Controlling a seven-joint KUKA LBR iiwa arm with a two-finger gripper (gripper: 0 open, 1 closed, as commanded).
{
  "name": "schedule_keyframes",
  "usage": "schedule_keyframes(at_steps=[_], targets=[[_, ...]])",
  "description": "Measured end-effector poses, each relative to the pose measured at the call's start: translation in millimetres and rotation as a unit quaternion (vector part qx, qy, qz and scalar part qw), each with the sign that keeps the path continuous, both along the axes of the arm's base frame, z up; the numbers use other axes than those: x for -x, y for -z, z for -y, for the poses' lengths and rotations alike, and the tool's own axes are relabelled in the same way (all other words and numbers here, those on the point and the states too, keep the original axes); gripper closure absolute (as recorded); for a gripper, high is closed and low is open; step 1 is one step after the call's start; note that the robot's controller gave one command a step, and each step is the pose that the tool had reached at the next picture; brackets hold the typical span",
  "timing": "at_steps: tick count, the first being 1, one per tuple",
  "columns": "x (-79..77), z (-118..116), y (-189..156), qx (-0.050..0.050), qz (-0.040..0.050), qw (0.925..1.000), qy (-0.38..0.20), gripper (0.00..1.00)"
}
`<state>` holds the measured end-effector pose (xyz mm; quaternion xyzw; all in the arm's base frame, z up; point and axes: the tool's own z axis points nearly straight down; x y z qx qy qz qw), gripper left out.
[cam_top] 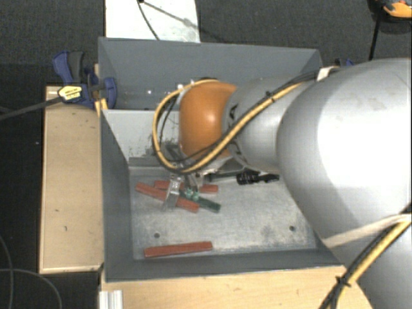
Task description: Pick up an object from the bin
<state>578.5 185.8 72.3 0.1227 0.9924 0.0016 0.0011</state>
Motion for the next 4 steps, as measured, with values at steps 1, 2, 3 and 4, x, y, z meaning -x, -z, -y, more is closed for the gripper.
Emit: schedule_keyframes(at_steps=[1,2,3,4], targets=[[0.0,0,0,0.0,0.0,1.0,0.0,1.0],[46.4,17,-202,0.002,-0.0019,1.0,-0.001,1.0],[46.4,17,-207,0.001,0.0003,1.0,-0.002,1.0],[42.6,26,-196,0.001,-0.0006,1.0,-0.005,1.0]])
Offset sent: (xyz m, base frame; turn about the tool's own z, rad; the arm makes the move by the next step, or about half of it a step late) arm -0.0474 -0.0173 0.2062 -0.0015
